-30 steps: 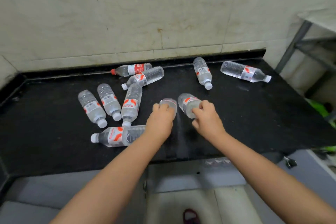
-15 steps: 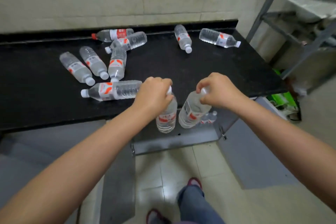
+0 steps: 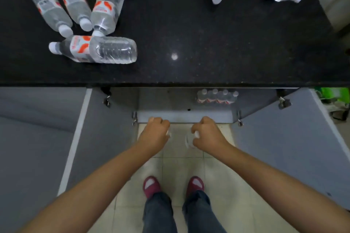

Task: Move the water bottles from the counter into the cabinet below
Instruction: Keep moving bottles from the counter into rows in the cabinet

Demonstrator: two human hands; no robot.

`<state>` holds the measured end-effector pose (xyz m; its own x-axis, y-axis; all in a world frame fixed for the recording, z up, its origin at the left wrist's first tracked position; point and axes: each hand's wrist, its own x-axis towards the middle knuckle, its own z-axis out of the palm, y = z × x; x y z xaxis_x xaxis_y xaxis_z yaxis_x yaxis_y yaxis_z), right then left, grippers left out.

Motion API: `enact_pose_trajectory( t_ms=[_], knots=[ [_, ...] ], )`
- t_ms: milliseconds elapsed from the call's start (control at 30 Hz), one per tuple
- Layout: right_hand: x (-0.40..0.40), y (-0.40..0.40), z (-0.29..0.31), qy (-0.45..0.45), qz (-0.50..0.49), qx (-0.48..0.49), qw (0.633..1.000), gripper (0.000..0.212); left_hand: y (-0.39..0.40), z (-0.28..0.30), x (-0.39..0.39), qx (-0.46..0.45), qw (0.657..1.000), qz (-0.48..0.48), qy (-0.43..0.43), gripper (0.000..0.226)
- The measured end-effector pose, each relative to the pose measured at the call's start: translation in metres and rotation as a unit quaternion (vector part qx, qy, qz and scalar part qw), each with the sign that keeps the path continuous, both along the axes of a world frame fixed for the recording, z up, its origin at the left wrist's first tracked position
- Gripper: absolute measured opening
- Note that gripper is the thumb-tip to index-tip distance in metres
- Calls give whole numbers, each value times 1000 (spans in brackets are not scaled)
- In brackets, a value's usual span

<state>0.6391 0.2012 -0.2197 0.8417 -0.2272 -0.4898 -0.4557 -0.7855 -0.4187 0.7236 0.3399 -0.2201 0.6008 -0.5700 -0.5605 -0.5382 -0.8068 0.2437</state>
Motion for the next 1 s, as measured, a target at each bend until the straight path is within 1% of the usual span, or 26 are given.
enact_pose_trajectory(
  t_ms=[100,233,300,400,500,567,700,833,933,1000],
  knots=[
    [19,-18,-55,7,-27,-2,1000,34,-15,-50,15,-7,999,35,6,39],
    [47,-36,-141,26,-32,-31,999,34,-35,-134,39,-7,998,59,13,37],
    [65,-44,-195,23,-25,-55,998,38,-41,-187,51,-10,997,79,4,37],
    [90,-62,-266,23,-12,-73,997,41,-48,-258,69,-24,997,78,-10,36],
    [112,-84,-336,15,-5,-64,998,35,-57,-323,90,-53,994,88,-28,30],
    [123,-96,-371,-12,7,-81,997,34,-63,-356,101,-73,992,94,-47,28],
    [141,-111,-404,-96,14,-122,988,37,-76,-398,111,-111,986,81,-91,30],
    [152,-119,-407,-98,51,-151,982,36,-90,-413,125,-161,975,78,-130,35],
    [154,-120,-403,-89,49,-169,980,35,-100,-411,132,-150,977,63,-140,29],
    [158,-118,-400,-80,53,-185,978,32,-106,-409,136,-137,978,45,-153,29]
  ],
)
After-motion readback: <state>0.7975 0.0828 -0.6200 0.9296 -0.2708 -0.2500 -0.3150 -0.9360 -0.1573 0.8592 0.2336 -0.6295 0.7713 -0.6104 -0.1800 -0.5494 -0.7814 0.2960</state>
